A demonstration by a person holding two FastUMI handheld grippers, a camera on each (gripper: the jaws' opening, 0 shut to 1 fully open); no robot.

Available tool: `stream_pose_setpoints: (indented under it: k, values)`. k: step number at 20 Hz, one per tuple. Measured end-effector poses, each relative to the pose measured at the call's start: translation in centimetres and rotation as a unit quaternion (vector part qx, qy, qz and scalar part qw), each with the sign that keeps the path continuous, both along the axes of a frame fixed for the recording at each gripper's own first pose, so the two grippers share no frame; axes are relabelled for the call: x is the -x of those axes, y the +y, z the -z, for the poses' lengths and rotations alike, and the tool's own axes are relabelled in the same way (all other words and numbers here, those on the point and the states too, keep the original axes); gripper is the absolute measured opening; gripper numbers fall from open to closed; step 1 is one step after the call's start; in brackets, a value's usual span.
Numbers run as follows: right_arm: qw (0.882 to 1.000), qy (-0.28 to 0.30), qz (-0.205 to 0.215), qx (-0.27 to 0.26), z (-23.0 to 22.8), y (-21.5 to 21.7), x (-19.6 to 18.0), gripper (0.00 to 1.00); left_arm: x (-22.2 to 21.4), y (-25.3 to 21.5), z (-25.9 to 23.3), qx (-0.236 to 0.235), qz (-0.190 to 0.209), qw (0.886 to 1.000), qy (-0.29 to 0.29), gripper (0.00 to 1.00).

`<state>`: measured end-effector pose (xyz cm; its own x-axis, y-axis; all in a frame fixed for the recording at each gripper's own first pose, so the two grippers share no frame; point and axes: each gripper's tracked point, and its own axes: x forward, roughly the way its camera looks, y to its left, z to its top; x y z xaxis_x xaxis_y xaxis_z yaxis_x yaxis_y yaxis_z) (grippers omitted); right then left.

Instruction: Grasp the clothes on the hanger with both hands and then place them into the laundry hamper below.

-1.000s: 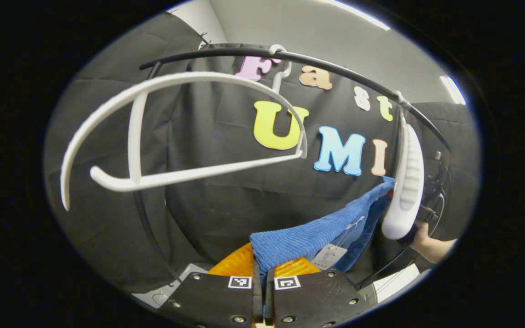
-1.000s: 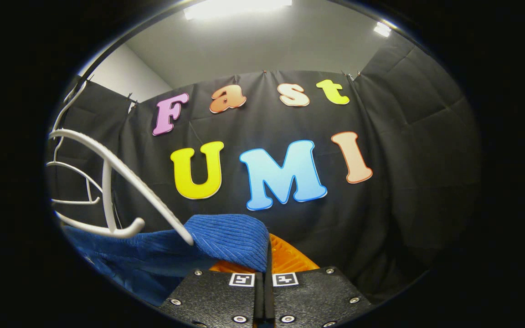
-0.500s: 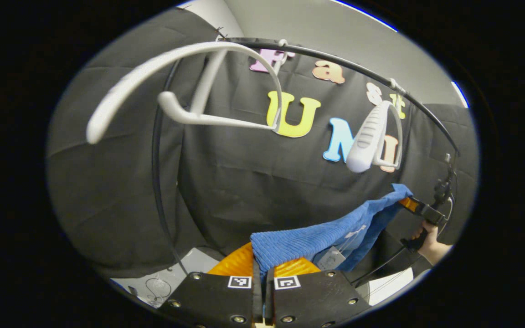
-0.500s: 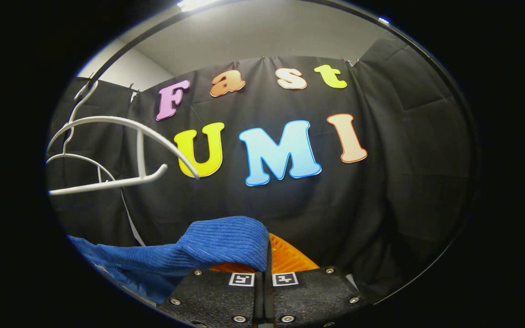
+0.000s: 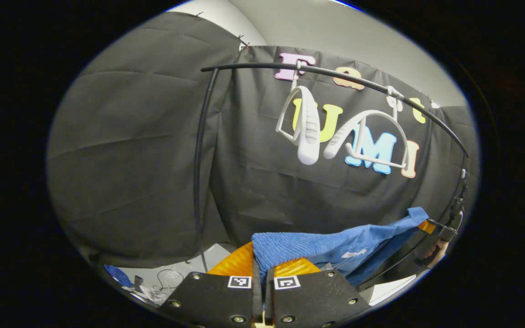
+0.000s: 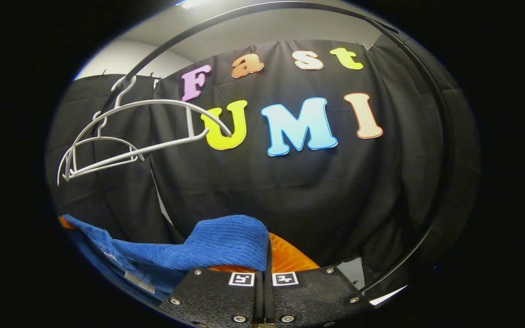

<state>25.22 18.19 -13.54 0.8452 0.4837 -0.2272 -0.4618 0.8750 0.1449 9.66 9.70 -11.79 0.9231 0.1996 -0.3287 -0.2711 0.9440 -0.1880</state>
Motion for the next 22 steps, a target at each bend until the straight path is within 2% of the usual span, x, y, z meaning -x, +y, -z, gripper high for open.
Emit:
stream_pose_setpoints:
  k: [3,6,9,12,15,18,19,22]
  values:
    - [1.000,0.009,-0.007,0.006,0.5,-1.2,1.8,0.00,2.2,-0.8,-0.6,-0.009,-0.011,1.000,-0.001,0.03]
    - [1.000,0.022,0.009,0.004,0.7,-2.4,4.1,0.00,2.4,-1.7,-1.6,-0.034,0.008,0.999,-0.002,0.03]
    - [0.999,0.027,0.043,0.018,0.6,-3.8,6.6,0.00,2.0,-2.5,-2.9,-0.061,0.053,0.997,-0.009,0.02]
    - [0.995,0.029,0.085,0.032,-0.1,-4.7,10.0,0.00,2.6,-3.9,-4.1,-0.054,0.110,0.992,-0.028,0.05]
    - [0.991,0.014,0.124,0.041,-1.7,-5.8,13.7,0.00,3.2,-5.9,-3.8,-0.046,0.180,0.982,-0.037,0.05]
    - [0.989,0.011,0.142,0.050,-2.7,-5.5,16.5,0.00,3.6,-7.6,-2.3,-0.038,0.229,0.972,-0.036,0.02]
    - [0.988,0.010,0.144,0.058,-2.9,-5.2,17.5,0.00,3.8,-8.5,-1.6,-0.036,0.242,0.969,-0.034,0.05]
    - [0.988,0.008,0.141,0.066,-3.5,-5.0,20.6,0.00,5.4,-10.7,-0.9,-0.024,0.270,0.962,-0.031,0.02]
